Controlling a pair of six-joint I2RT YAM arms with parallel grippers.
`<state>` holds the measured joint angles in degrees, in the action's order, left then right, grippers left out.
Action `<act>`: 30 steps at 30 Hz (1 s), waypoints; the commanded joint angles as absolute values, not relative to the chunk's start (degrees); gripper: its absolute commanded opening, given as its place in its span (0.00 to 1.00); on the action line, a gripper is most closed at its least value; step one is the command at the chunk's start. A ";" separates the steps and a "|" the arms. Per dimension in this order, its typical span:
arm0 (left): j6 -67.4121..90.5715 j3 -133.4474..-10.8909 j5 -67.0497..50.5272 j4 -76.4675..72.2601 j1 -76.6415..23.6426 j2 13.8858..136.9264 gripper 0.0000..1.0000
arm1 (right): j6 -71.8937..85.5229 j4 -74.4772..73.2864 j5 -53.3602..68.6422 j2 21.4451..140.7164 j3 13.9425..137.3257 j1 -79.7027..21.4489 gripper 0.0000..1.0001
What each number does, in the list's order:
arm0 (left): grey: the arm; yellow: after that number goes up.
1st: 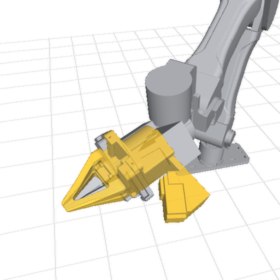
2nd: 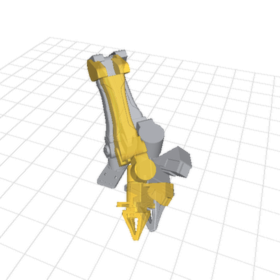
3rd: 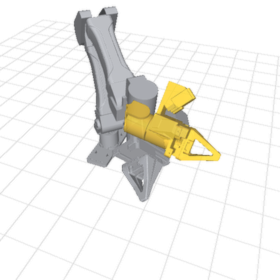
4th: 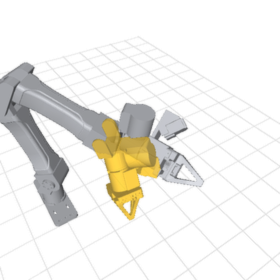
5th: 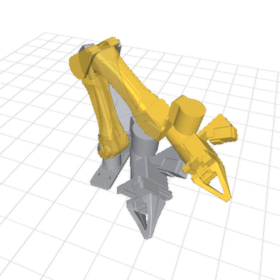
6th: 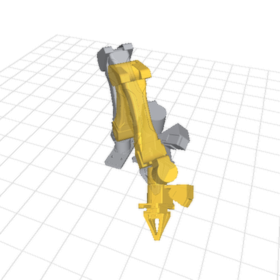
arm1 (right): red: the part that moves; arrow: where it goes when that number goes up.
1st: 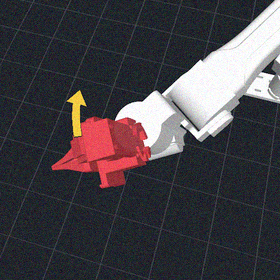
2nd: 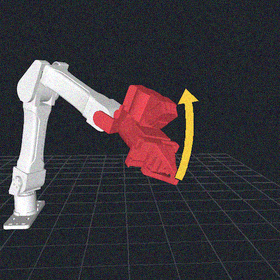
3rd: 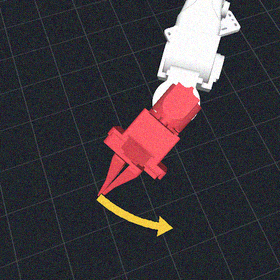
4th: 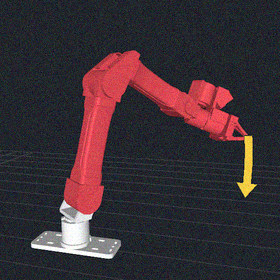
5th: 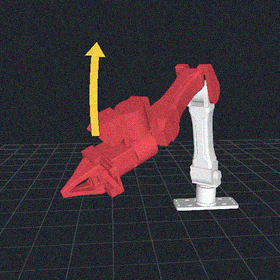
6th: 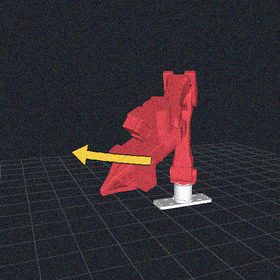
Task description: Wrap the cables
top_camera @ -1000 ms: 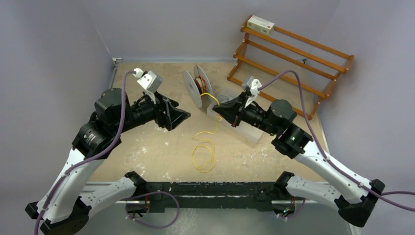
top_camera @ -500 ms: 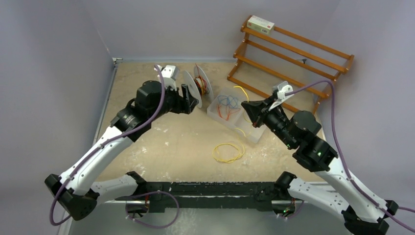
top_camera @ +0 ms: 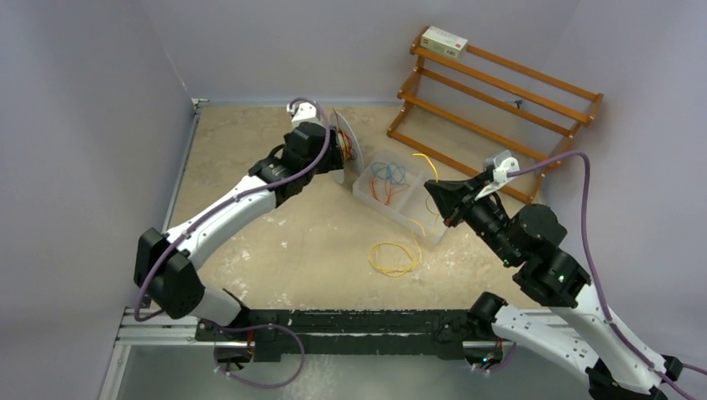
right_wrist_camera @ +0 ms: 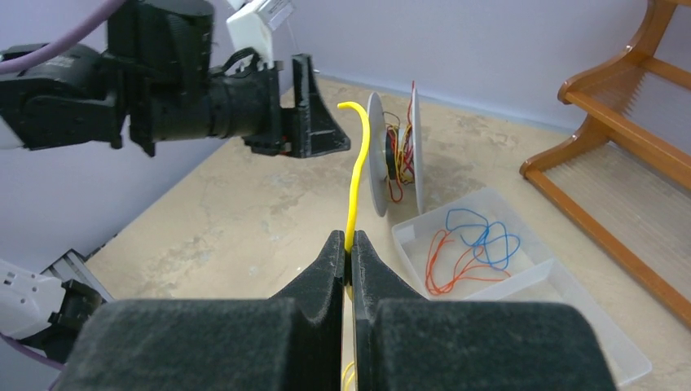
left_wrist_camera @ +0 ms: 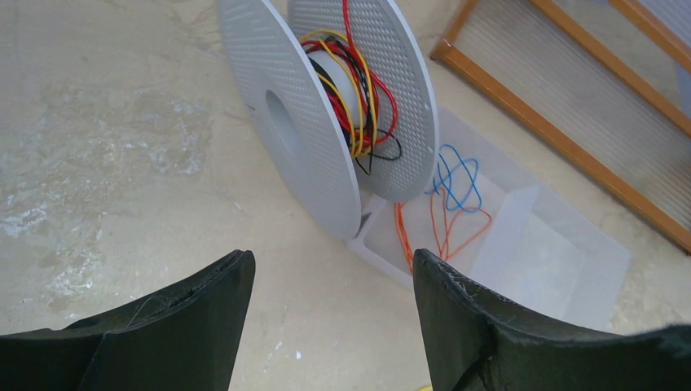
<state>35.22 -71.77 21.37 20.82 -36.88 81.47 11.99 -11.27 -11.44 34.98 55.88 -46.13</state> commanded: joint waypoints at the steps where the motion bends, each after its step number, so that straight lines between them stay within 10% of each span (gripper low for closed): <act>1: 36.95 -78.47 29.09 18.85 -36.96 85.90 0.70 | 12.65 -10.00 -11.14 33.87 54.29 -46.41 0.00; 30: 32.99 -92.80 38.65 24.98 -36.84 104.26 0.40 | 14.31 -12.12 -10.83 29.07 53.29 -46.38 0.00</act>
